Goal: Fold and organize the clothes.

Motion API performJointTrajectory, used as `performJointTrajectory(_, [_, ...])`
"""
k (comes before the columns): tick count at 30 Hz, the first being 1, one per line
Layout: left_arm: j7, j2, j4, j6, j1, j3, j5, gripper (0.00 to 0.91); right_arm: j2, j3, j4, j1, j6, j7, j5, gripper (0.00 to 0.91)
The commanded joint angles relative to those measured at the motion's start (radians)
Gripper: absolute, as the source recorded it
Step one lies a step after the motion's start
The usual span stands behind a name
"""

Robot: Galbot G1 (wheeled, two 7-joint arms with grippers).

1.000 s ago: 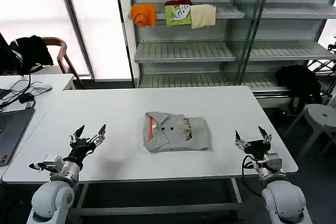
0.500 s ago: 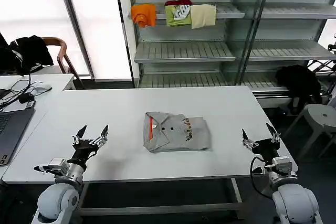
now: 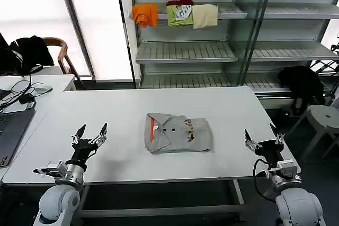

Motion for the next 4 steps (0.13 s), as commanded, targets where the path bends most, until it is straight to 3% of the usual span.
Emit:
performJointTrajectory(1, [0.019, -0.010, 0.003, -0.021, -0.003, 0.000, -0.022, 0.907, 0.001, 0.018, 0.015, -0.017, 0.013, -0.005, 0.034, 0.907])
performJointTrajectory(4, [0.018, -0.012, -0.010, 0.007, 0.004, 0.001, -0.024, 0.907, 0.002, 0.020, 0.019, -0.028, 0.022, -0.020, 0.066, 0.907])
